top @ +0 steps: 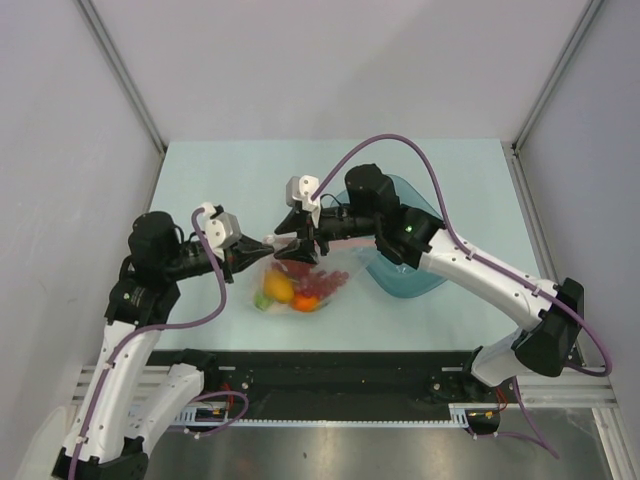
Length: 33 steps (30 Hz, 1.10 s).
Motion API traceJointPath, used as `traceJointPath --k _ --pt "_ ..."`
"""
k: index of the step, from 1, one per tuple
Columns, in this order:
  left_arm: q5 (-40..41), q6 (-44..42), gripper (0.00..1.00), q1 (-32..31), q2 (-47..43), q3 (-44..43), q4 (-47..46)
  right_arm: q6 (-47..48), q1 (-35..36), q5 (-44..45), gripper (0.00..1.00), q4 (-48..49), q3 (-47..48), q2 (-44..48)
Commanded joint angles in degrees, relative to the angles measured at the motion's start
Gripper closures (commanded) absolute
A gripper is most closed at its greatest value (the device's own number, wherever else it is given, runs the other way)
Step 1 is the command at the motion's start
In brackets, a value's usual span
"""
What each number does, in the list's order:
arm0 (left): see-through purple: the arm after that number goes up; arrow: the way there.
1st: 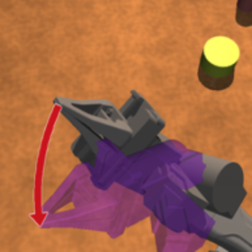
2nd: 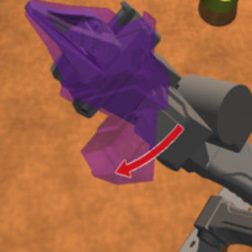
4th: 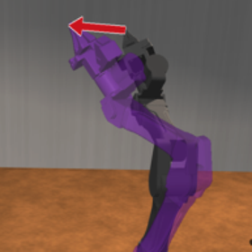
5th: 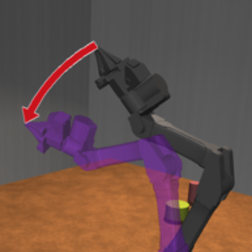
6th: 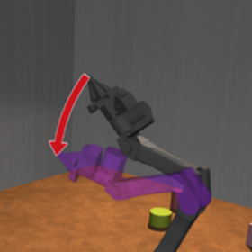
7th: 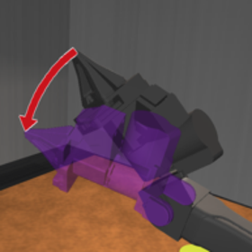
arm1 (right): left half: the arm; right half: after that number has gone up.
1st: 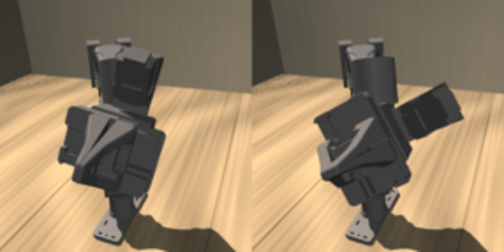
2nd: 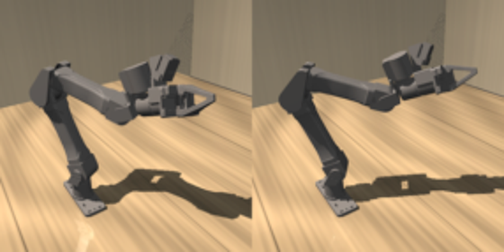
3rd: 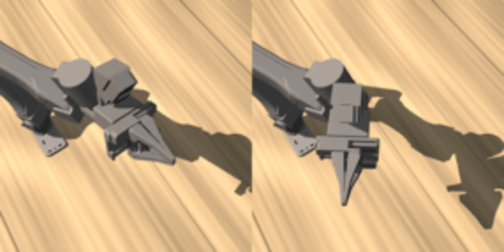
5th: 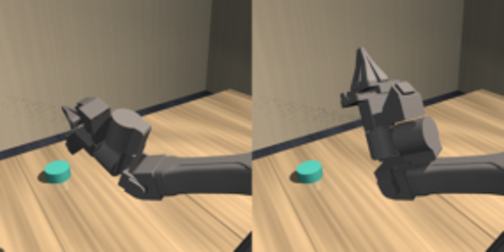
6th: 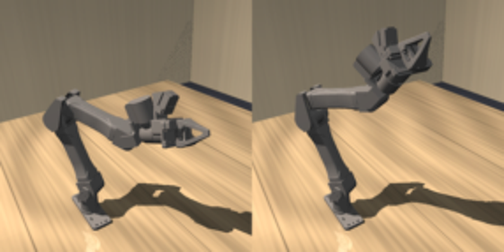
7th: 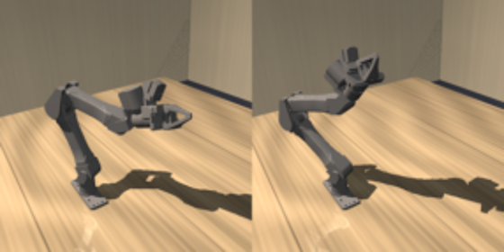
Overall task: Place the food in the zip-top bag and seal the zipper
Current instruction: Zip the zipper food storage bag at the center of the board.
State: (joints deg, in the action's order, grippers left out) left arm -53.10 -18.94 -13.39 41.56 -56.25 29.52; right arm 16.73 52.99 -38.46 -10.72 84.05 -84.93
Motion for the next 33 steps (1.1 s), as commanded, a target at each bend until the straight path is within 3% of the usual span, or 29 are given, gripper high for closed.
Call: traceJointPath --k 1,7,10,14,17,19,20,22,25,33 --pt "-1.6 0.6 1.0 -0.3 0.4 -1.0 -3.9 -1.2 0.3 -0.6 0.44 2.3 2.5 1.9" --pt "-1.1 -2.4 1.0 -0.8 1.1 -1.8 -1.6 -2.4 0.4 -1.4 0.47 3.8 4.6 0.4" --pt "-0.6 -2.2 1.0 -0.9 0.9 -1.6 -1.7 -2.4 0.5 -1.6 0.57 3.5 5.1 -0.2" --pt "-0.3 -0.8 1.0 -0.9 0.5 -1.3 -2.3 -1.6 0.0 -1.9 0.82 1.9 5.0 -0.2" --pt "-0.1 1.4 1.0 -0.9 -0.1 -0.8 -4.1 0.1 -0.3 -1.7 0.91 -0.7 5.1 -0.2" --pt "0.0 2.1 1.0 -0.9 -0.2 -0.7 -5.0 0.8 -1.1 -1.8 0.92 -2.3 5.0 -0.2" --pt "0.0 2.2 1.0 -0.9 -0.2 -0.8 -5.3 0.9 -1.4 -1.8 0.98 -2.8 4.9 -0.4" --pt "0.0 2.2 1.0 -0.9 -0.1 -1.1 -5.2 1.4 -2.0 -1.6 0.94 -3.9 4.7 -0.5" --pt "-0.3 1.1 1.0 -0.9 -0.2 -1.4 -4.5 1.2 -2.1 -1.4 0.66 -4.2 4.8 -0.5" --pt "-0.5 0.5 1.0 -0.9 0.5 -2.2 -3.3 -1.0 -1.0 -1.5 0.58 0.1 4.9 -0.9"
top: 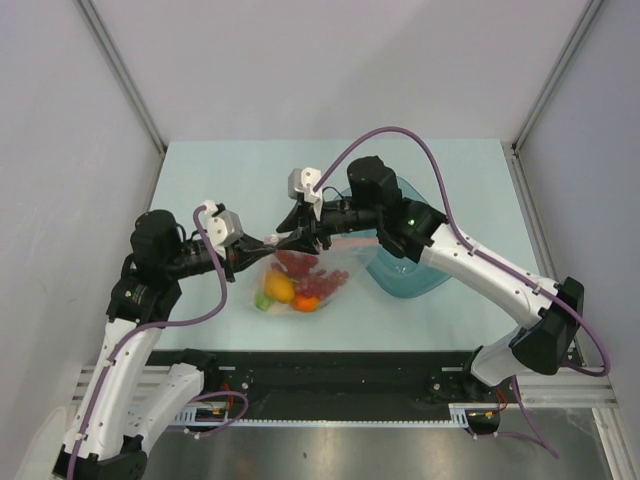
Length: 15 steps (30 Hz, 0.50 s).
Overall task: Place the food in the zip-top bag and seal the zipper
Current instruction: Zip the zipper food storage bag at the center of the board.
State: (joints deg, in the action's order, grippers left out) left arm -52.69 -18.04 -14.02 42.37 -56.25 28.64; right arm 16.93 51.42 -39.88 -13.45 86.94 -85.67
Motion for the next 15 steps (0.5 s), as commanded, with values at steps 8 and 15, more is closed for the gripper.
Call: traceJointPath --k 8,15 --pt "-0.2 -0.4 1.0 -0.3 -0.4 -1.9 -2.6 -2.0 1.6 -1.0 0.54 4.3 2.2 0.0" --pt "0.7 1.8 1.0 -0.3 -1.4 -1.3 -4.2 -0.3 0.6 -0.6 0.92 1.3 2.3 -0.3"
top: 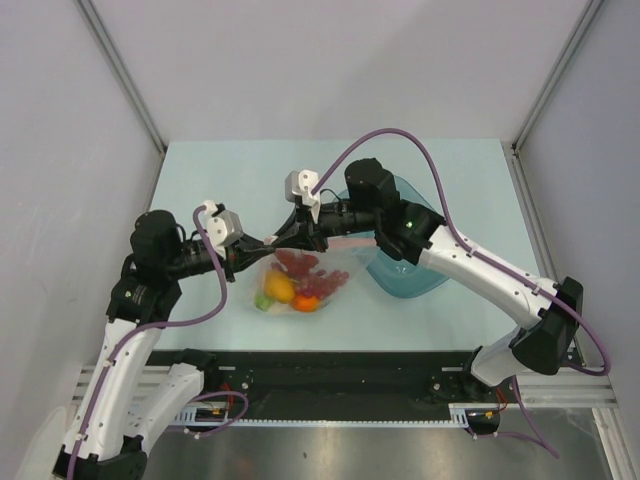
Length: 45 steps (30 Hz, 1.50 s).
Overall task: Place the food in the zip-top bag and seal the zipper
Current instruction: Zip the zipper food storage bag at the center of the board.
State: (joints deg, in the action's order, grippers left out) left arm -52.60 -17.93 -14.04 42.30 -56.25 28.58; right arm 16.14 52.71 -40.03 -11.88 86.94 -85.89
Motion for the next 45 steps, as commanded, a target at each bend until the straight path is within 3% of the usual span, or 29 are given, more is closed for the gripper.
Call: traceJointPath --k 1,19,21,23,25,28,36,37,40,45 --pt "0.7 2.3 1.0 -0.3 -1.7 -1.1 -4.2 0.6 -0.9 -0.4 0.97 -0.8 2.2 0.3" --pt "3.0 4.5 1.0 0.4 -6.8 0.8 -4.5 7.0 -8.8 -0.7 1.0 -13.0 -2.5 5.6" --pt "0.8 2.7 0.87 0.3 -5.7 -0.1 -3.0 6.0 -8.0 -0.8 1.0 -11.5 -2.5 5.7" --pt "0.1 2.6 0.6 0.2 -4.1 -1.5 -2.6 5.5 -6.3 -0.4 1.0 -8.7 -2.5 5.7" --pt "-0.4 0.5 0.5 0.0 -1.5 -3.9 -0.8 5.0 -3.9 -0.3 1.0 -5.5 -2.4 5.7" --pt "-1.4 -2.8 0.44 -0.1 1.2 -6.1 2.4 5.0 -2.1 0.2 1.0 -3.2 -2.2 6.1" --pt "-2.9 -6.8 0.53 -0.4 3.8 -7.9 6.9 5.7 0.2 1.5 1.0 -1.7 -1.2 5.3" --pt "-3.0 -7.4 0.63 -0.4 4.1 -8.3 7.2 6.4 0.4 1.5 1.0 -1.8 -1.0 4.9" --pt "-4.2 -8.3 0.78 -0.5 4.7 -9.1 8.5 6.7 0.8 1.8 1.0 -2.4 -0.7 4.2" --pt "-3.9 -9.2 0.79 -1.6 5.0 -9.5 9.0 6.5 1.1 1.6 1.0 -2.4 0.2 3.3"
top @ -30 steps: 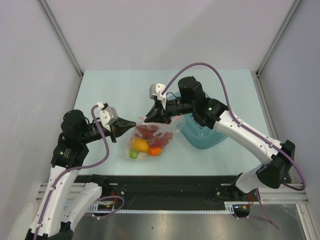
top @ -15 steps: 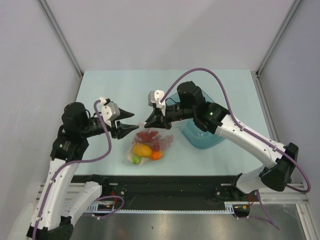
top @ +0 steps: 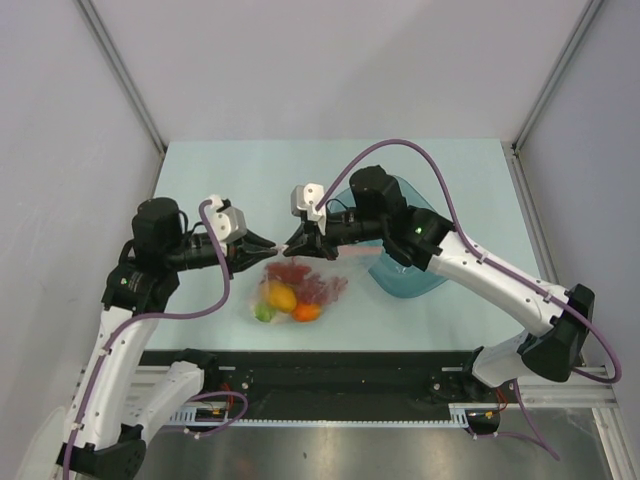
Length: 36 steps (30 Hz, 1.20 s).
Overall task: Place the food in the zip-top bag and seal the zipper
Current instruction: Zip the zipper food storage bag at the center of the board.
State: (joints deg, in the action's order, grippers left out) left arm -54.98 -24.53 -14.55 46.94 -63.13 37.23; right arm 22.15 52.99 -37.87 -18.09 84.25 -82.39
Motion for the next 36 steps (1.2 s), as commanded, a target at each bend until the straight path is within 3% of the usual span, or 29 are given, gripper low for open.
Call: traceJointPath --k 1,5,9,14,21,36 --pt "-1.4 -3.1 0.78 -1.2 0.4 -2.6 0.6 0.5 0.8 -0.5 1.0 3.8 3.1 -0.5" --pt "-0.6 -3.5 0.77 -2.0 0.6 -2.4 1.3 0.3 1.0 -0.7 1.0 3.5 3.7 -1.1" --pt "0.8 -3.5 1.0 -2.2 0.9 -2.3 2.4 0.8 0.9 -0.6 1.0 2.7 4.2 -1.0" --pt "3.4 4.9 1.0 1.7 -4.9 2.0 -7.9 3.2 -0.9 0.0 1.0 -4.5 3.9 -0.1" --pt "3.5 12.8 1.0 8.6 -7.9 4.9 -12.5 8.0 -6.3 -0.3 1.0 -13.9 1.1 2.3" --pt "13.1 13.5 1.0 12.6 -9.7 8.6 -12.8 14.9 -17.3 1.0 1.0 -27.0 -1.4 6.7"
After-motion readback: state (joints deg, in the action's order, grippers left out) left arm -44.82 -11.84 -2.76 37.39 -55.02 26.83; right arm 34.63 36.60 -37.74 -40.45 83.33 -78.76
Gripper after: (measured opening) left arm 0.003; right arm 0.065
